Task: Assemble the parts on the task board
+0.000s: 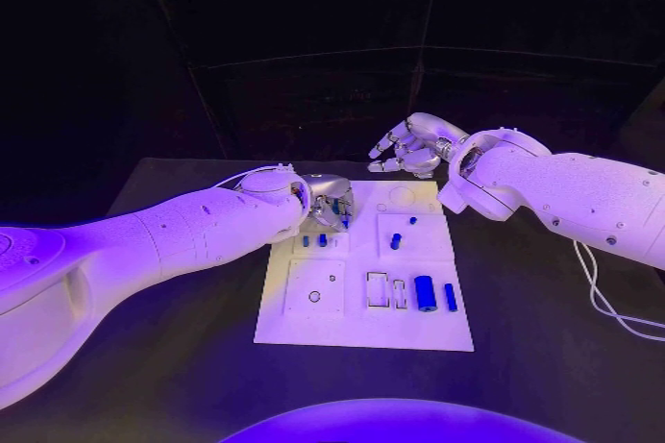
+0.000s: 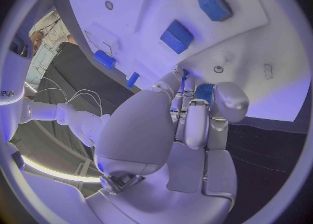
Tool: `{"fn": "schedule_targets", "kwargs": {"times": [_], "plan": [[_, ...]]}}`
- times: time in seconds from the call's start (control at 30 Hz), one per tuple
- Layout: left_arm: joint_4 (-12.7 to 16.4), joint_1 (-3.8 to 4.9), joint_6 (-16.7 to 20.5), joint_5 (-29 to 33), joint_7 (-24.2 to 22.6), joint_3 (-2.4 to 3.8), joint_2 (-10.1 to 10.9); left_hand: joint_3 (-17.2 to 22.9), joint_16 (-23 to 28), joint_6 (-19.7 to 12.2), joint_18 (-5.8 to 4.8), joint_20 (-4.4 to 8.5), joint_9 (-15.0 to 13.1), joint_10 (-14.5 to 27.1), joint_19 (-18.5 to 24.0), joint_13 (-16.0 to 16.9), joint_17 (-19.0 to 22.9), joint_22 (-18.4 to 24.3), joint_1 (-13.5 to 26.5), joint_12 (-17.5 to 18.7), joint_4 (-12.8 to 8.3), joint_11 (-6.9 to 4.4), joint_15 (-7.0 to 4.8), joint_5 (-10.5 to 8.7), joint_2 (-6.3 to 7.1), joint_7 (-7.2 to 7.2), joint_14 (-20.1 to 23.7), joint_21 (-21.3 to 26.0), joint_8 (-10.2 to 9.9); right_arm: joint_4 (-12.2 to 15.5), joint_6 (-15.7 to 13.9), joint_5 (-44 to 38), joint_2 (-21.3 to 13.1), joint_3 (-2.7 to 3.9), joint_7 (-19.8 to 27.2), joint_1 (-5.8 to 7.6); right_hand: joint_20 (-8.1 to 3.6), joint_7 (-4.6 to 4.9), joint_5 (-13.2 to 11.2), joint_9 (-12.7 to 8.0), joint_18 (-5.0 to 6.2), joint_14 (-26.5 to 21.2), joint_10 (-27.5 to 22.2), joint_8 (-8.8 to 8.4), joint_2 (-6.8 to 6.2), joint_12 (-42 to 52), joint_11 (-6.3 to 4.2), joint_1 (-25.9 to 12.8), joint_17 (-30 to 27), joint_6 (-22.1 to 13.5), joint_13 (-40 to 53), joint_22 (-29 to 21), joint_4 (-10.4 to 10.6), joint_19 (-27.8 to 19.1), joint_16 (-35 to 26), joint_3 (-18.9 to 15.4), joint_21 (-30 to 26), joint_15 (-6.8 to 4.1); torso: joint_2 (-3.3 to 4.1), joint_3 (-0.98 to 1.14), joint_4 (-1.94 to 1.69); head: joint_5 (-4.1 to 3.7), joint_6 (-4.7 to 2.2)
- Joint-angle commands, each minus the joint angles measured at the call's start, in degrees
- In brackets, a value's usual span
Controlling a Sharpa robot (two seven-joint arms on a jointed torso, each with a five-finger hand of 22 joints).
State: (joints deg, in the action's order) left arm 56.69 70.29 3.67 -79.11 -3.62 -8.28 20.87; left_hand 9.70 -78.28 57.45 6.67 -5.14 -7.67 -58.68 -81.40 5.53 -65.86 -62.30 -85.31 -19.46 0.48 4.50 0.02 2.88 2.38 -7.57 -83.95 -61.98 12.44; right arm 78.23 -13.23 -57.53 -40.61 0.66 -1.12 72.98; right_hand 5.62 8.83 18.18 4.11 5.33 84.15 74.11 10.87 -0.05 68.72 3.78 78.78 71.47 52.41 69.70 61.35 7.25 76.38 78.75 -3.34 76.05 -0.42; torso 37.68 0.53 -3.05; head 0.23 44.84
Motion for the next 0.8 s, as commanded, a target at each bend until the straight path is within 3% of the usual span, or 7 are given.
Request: {"fn": "schedule_targets", "kwargs": {"times": [0.03,0.3,0.43,0.7,0.8], "plan": [[-0.33,-0.29,-1.58,-0.52,1.55,-0.14,-0.17,0.69,-0.20,0.43,-0.57,-0.06,0.17,-0.54,-0.52,-0.23,0.18,-0.38,0.32,0.43,-0.08,-0.13,-0.49,0.13,-0.12,0.00,-0.40,-0.43,-0.46,0.15,0.32,-0.12,0.01,0.03,0.34,0.11,-0.05,-0.05,-0.25,0.00,0.30,1.62,-0.29,0.33,0.53,-0.13,-0.03,0.24,0.00,-0.28,-0.08,-0.07,0.32,-0.24,-0.13,-0.01,-0.36,-0.25,0.01,0.01,0.00,-0.02,-0.01],[-0.55,-0.44,-1.20,-0.83,2.22,-0.13,-0.31,4.32,-0.42,1.91,-0.77,0.07,0.42,-2.40,-0.53,-0.53,0.27,-1.90,-1.27,0.69,-1.56,-0.36,-0.67,0.10,-1.57,-0.09,-0.41,-1.78,-0.46,0.29,0.26,-0.12,-0.06,0.03,0.31,0.12,-0.06,-0.04,-0.15,0.00,0.29,1.64,-0.24,0.37,0.55,-0.04,-0.03,0.35,0.08,-0.32,-0.01,-0.03,0.34,-0.21,-0.09,-0.01,-0.35,-0.25,0.03,0.02,0.03,-0.09,-0.11],[-0.40,-0.53,0.82,-1.19,1.50,-0.13,-0.15,6.50,-0.67,3.51,-0.94,0.30,0.35,-4.18,-0.69,-0.38,0.11,-3.08,-1.64,0.47,-2.59,-0.74,-0.97,0.08,-2.01,0.06,-0.52,-2.90,-0.07,0.35,0.22,-0.12,-0.09,0.04,0.32,0.12,-0.06,-0.04,-0.15,0.00,0.29,1.64,-0.24,0.37,0.55,-0.04,-0.03,0.35,0.08,-0.32,-0.01,-0.03,0.34,-0.21,-0.09,-0.01,-0.35,-0.25,0.02,-0.01,-0.01,-0.18,-0.15],[1.36,-0.57,5.13,-0.32,-0.35,-0.03,1.39,9.90,-0.87,5.41,-1.18,0.61,0.49,-6.25,-0.84,-0.32,0.53,-4.80,0.64,1.43,-3.91,-1.13,-1.25,0.06,-1.06,0.27,-0.65,-4.41,-0.30,0.44,0.19,-0.12,-0.20,0.04,0.34,0.12,-0.06,-0.04,-0.15,0.00,0.29,1.64,-0.24,0.37,0.55,-0.04,-0.03,0.35,0.08,-0.32,-0.01,-0.03,0.34,-0.21,-0.09,-0.01,-0.35,-0.25,0.01,-0.03,-0.14,-0.29,-0.28],[2.35,-0.54,5.88,0.39,-0.69,0.40,2.23,10.18,-0.89,5.72,-1.22,0.65,0.44,-6.56,-0.87,-0.26,0.58,-5.07,1.04,1.53,-4.03,-1.19,-1.30,0.06,-0.88,0.30,-0.67,-4.65,-0.29,0.47,0.19,-0.12,-0.23,0.04,0.36,0.12,-0.06,-0.04,-0.15,0.00,0.29,1.64,-0.24,0.37,0.55,-0.04,-0.03,0.35,0.08,-0.32,-0.01,-0.03,0.34,-0.21,-0.09,-0.01,-0.35,-0.25,0.02,-0.03,-0.17,-0.31,-0.28]]}}
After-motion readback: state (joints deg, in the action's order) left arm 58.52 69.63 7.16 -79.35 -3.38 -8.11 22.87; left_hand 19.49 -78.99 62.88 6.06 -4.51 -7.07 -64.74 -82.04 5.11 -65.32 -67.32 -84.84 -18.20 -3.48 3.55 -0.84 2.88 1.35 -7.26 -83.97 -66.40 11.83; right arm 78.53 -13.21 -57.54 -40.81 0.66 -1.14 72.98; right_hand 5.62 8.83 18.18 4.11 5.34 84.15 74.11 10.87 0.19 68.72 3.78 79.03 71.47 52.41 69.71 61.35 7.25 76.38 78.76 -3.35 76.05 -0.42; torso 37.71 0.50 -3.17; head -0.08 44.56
